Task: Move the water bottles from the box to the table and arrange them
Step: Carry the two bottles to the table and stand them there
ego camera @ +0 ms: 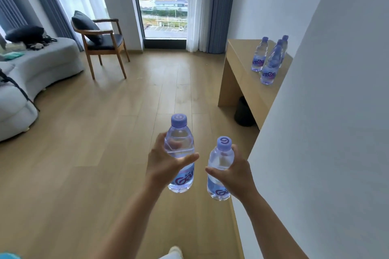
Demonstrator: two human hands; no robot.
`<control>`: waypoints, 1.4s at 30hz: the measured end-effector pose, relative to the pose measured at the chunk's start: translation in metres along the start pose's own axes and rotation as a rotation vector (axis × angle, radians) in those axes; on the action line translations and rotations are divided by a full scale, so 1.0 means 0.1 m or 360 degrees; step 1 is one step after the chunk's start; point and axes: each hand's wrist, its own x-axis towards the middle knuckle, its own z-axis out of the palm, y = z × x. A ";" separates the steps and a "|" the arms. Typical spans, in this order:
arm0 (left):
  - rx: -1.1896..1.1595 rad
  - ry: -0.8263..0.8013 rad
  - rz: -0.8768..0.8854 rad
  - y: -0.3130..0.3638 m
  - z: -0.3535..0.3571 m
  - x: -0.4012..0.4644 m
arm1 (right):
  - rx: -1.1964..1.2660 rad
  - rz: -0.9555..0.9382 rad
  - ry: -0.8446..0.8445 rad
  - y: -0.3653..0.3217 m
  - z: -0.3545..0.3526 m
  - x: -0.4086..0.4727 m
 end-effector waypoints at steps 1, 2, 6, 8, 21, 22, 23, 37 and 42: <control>0.0008 -0.0037 0.0010 0.01 -0.01 0.29 | -0.0003 0.0010 0.0041 -0.04 0.07 0.23; 0.0015 -0.0068 0.0022 0.02 -0.02 0.54 | 0.0006 0.0020 0.0072 -0.07 0.12 0.43; 0.0003 -0.0160 0.0063 0.04 0.03 1.36 | -0.0008 0.0053 0.0176 -0.12 0.27 1.11; -0.0022 -0.0197 0.0056 0.01 0.10 1.68 | -0.0029 0.0074 0.0221 -0.12 0.32 1.36; 0.0035 -0.0470 0.0056 -0.01 1.31 3.86 | 0.0121 0.0376 0.0483 0.58 0.15 3.50; 0.0037 -0.0508 0.0067 0.03 1.46 4.06 | 0.0129 0.0390 0.0513 0.65 0.08 3.72; 0.0046 -0.0547 0.0083 0.08 1.59 4.21 | 0.0126 0.0396 0.0538 0.70 0.02 3.89; 0.0017 -0.1094 0.0197 0.50 3.69 5.80 | 0.0075 0.0787 0.1264 1.59 -1.18 5.15; 0.0090 -0.1320 0.0299 0.55 4.45 6.15 | 0.0101 0.0995 0.1530 1.94 -1.57 5.42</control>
